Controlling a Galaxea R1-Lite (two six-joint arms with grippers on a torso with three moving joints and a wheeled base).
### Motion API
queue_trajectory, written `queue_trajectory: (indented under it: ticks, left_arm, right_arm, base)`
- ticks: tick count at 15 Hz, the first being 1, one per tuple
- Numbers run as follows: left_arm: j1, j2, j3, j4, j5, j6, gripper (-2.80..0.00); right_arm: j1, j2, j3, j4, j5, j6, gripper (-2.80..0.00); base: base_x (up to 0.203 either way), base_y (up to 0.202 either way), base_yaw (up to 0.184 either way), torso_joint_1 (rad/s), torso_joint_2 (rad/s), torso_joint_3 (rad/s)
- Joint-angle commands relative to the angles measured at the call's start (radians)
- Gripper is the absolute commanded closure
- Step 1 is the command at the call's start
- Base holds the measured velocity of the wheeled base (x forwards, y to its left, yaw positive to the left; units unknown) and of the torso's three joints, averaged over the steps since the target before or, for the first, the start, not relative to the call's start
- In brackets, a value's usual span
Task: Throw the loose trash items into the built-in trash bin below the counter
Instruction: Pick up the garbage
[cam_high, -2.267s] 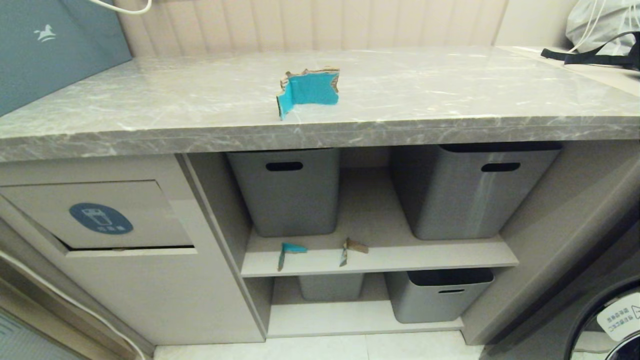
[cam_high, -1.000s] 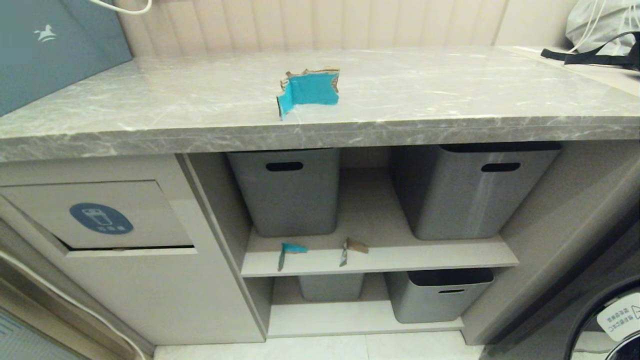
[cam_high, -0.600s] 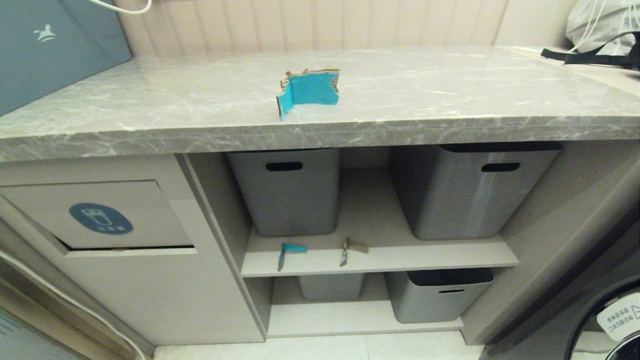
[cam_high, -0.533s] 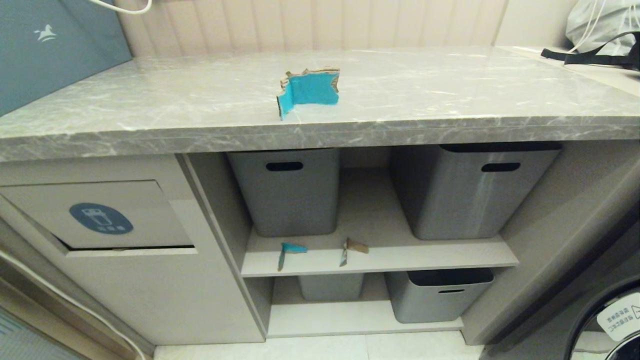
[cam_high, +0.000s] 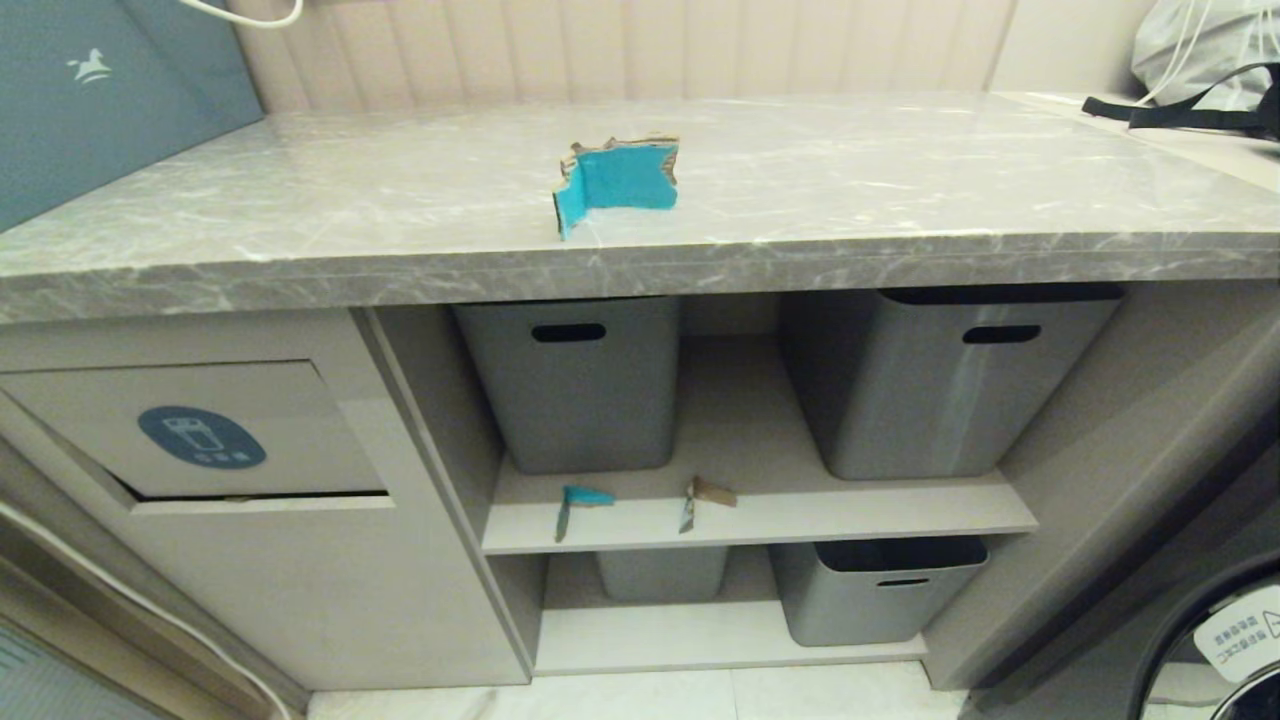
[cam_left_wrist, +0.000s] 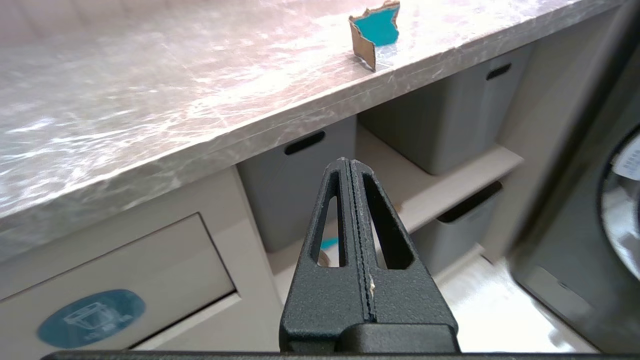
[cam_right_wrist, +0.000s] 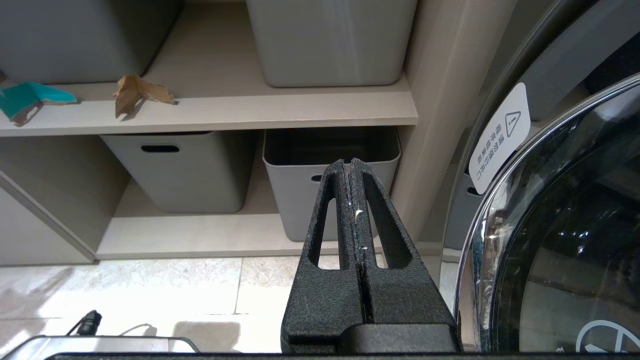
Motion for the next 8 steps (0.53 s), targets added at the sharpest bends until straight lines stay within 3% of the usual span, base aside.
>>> queue_trajectory:
  ticks: [1, 4, 8]
  left_arm:
    - [-0.014, 0.066, -0.057, 0.020, -0.001, 0.000, 0.00]
    - [-0.022, 0.125, -0.127, 0.064, 0.007, -0.001, 0.00]
    - [-0.096, 0.232, -0.265, 0.167, 0.014, -0.015, 0.00]
  right_arm:
    - [0.000, 0.000, 0.000, 0.000, 0.000, 0.000, 0.00]
    - [0.000, 0.000, 0.000, 0.000, 0.000, 0.000, 0.00]
    - [0.000, 0.000, 0.000, 0.000, 0.000, 0.000, 0.00]
  base:
    - [0.000, 0.000, 0.000, 0.000, 0.00, 0.000]
    - [0.000, 0.000, 0.000, 0.000, 0.00, 0.000]
    - [0.000, 0.000, 0.000, 0.000, 0.00, 0.000]
